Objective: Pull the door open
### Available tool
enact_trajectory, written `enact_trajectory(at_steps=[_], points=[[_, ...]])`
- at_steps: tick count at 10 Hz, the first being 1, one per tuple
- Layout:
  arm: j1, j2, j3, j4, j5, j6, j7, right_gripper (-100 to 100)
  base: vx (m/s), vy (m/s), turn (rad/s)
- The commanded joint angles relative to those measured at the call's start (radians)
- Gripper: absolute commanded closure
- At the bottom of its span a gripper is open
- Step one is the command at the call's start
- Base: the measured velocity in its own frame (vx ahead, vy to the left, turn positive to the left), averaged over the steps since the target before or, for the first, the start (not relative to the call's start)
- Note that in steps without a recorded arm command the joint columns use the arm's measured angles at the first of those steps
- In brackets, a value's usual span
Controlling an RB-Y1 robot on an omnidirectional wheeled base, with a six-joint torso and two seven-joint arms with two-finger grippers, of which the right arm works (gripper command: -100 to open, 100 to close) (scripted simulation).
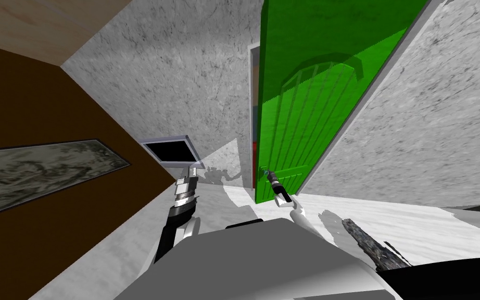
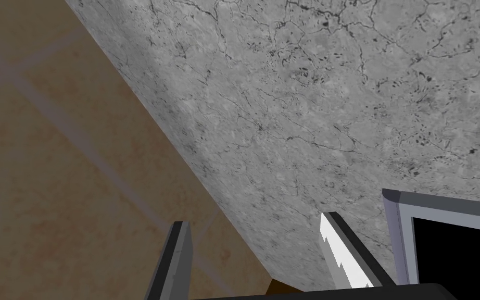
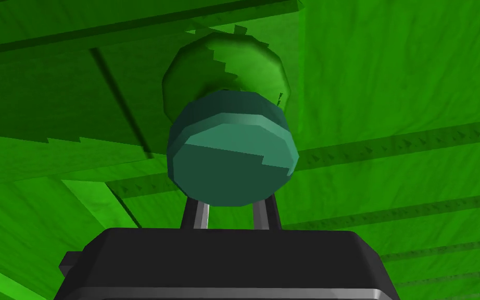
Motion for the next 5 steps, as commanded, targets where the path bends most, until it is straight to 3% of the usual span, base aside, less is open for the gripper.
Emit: enact_trajectory(at_steps=[1,5], points=[[-0.022,0.005,0.029,0.002,-0.03,-0.008,-0.05,100,-0.094,-0.062,0.064],[-0.029,-0.002,0.043,0.009,-0.074,-0.006,-0.119,100,-0.062,-0.031,0.075]])
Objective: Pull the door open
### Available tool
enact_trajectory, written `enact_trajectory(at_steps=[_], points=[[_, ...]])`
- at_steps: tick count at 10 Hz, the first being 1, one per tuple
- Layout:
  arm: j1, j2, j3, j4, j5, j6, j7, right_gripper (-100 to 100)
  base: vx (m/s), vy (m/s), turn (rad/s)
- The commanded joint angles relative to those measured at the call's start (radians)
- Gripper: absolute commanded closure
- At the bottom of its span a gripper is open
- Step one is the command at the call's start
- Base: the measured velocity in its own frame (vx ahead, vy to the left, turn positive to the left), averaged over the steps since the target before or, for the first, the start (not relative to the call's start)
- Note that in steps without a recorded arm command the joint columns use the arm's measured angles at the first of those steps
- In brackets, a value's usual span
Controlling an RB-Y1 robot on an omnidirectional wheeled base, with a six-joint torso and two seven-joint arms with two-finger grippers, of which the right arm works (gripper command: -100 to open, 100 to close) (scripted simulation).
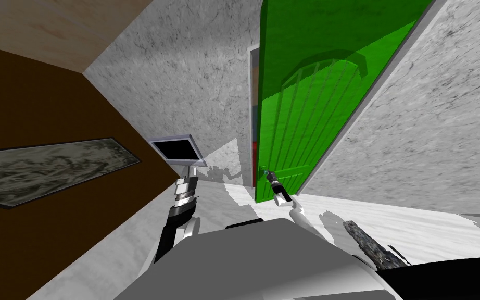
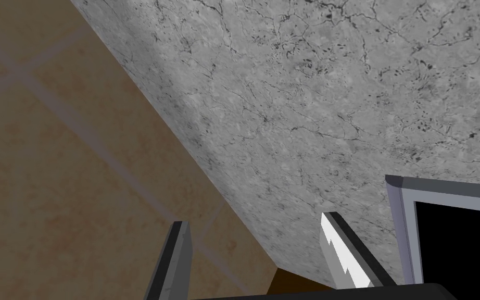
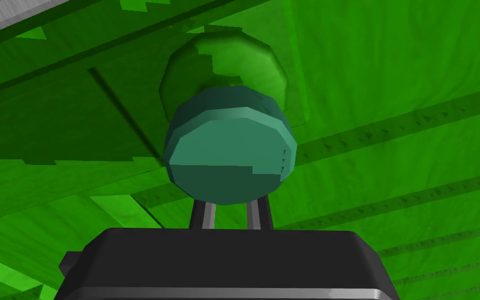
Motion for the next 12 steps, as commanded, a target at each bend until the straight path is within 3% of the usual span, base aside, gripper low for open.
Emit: enact_trajectory(at_steps=[1,3,5,6,8,9,11,12], points=[[-0.024,0.006,0.028,0.006,-0.023,-0.016,-0.045,100,-0.06,-0.029,0.058],[-0.028,0.002,0.035,0.01,-0.046,-0.015,-0.08,100,-0.078,-0.032,0.068],[-0.036,-0.006,0.051,0.018,-0.094,-0.013,-0.142,100,-0.083,-0.04,0.111],[-0.036,-0.006,0.051,0.018,-0.094,-0.013,-0.151,100,-0.069,-0.042,0.039],[-0.045,-0.014,0.066,0.025,-0.143,-0.011,-0.217,100,-0.062,-0.045,0.088],[-0.045,-0.014,0.066,0.025,-0.143,-0.011,-0.224,100,-0.067,-0.035,0.057],[-0.053,-0.022,0.082,0.033,-0.193,-0.009,-0.287,100,-0.078,-0.042,0.099],[-0.025,-0.028,0.066,0.029,-0.21,0.001,-0.302,-100,-0.073,-0.074,0.022]])
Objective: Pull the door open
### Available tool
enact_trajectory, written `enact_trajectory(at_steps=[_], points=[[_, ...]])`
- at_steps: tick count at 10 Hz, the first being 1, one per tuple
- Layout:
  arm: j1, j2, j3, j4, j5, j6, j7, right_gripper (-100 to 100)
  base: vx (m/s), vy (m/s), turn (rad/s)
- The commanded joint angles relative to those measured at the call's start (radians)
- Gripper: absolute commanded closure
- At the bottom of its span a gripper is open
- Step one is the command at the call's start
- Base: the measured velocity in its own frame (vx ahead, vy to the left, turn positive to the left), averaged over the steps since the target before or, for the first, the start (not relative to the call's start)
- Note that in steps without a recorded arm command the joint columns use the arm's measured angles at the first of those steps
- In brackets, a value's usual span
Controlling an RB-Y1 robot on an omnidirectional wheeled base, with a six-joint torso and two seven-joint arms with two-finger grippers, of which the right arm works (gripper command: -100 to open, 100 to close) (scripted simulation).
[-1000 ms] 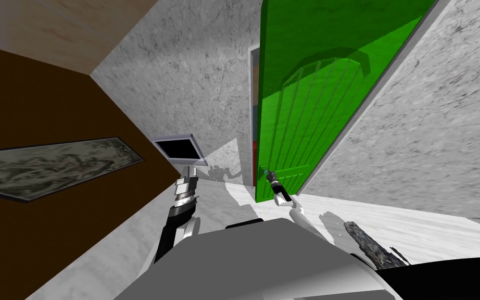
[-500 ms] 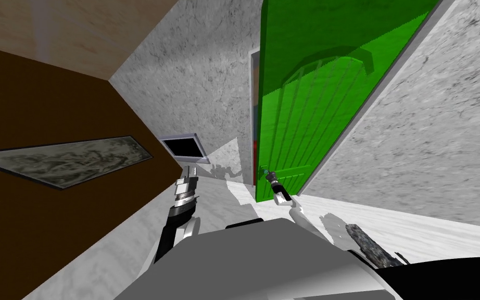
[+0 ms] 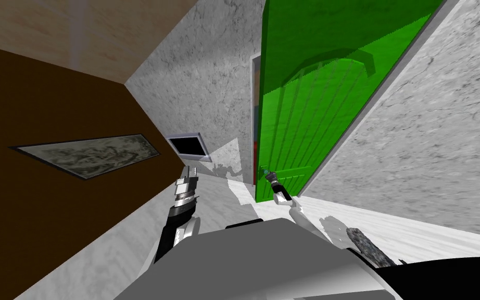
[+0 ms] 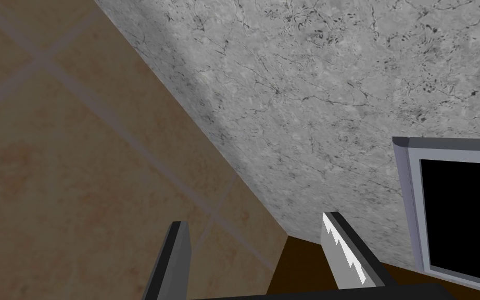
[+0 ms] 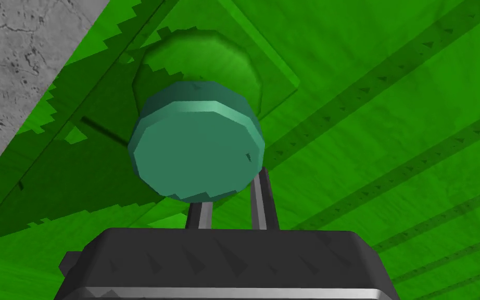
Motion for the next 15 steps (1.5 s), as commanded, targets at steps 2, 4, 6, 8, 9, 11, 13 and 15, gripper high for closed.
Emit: enact_trajectory(at_steps=[2,4,6,8,9,11,13,15], points=[[0.009,0.011,0.018,-0.024,-0.038,0.008,-0.051,-100,-0.083,-0.048,-0.017],[0.02,0.016,0.028,-0.043,-0.076,0.013,-0.099,-100,-0.099,-0.015,0.134],[0.032,0.021,0.04,-0.064,-0.118,0.019,-0.153,-100,-0.092,0.006,0.067],[0.045,0.027,0.051,-0.086,-0.162,0.026,-0.21,-100,-0.109,-0.042,0.061],[0.052,0.03,0.057,-0.097,-0.184,0.029,-0.238,-100,-0.104,-0.069,0.057],[0.064,0.035,0.069,-0.118,-0.227,0.035,-0.294,-100,-0.085,-0.059,0.067],[0.076,0.04,0.079,-0.138,-0.266,0.04,-0.344,-100,-0.092,-0.054,0.053],[0.085,0.044,0.088,-0.154,-0.298,0.045,-0.386,-100,-0.093,-0.04,0.038]])
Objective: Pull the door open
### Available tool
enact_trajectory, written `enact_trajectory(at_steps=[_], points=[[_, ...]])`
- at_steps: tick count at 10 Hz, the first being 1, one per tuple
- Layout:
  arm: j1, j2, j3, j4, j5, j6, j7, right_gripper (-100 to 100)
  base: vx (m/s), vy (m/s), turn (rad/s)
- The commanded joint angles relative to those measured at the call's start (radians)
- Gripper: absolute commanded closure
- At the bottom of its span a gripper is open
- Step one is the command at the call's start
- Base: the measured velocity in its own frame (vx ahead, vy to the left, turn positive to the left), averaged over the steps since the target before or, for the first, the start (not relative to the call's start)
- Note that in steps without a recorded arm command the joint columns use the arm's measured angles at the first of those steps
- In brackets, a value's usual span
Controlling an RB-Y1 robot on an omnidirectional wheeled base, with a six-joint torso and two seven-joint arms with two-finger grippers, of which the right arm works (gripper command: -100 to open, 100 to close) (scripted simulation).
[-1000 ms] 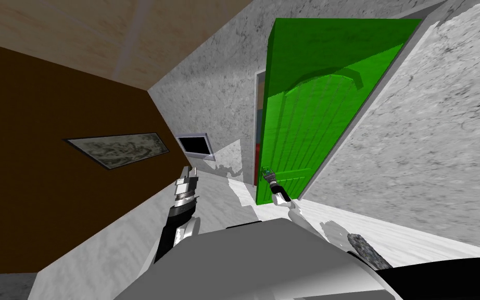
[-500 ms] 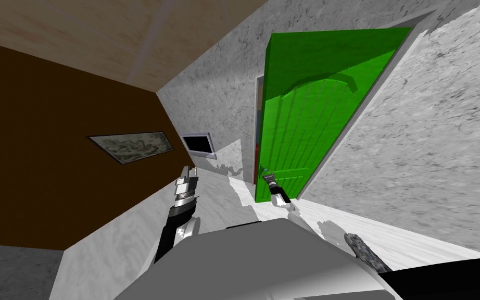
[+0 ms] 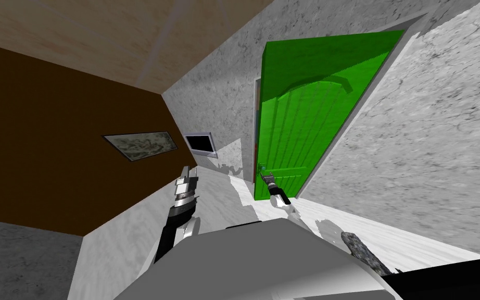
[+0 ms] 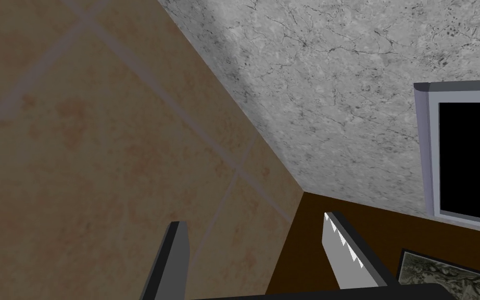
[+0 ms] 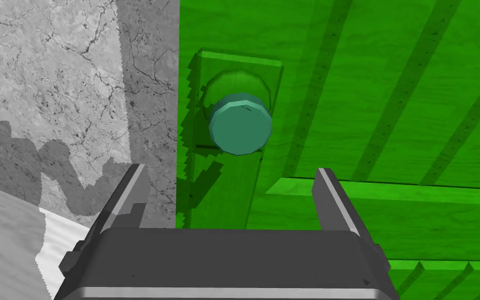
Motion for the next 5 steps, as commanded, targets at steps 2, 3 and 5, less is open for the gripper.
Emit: enact_trajectory(at_steps=[2,3,5], points=[[0.011,0.005,0.012,-0.018,-0.04,0.004,-0.055,-100,-0.078,-0.029,0.04],[0.008,0.002,0.009,-0.013,-0.03,0.002,-0.04,-100,-0.039,-0.012,0.009],[0.011,-0.041,-0.02,0.015,-0.047,-0.015,-0.083,-100,0.108,0.009,0.222]])
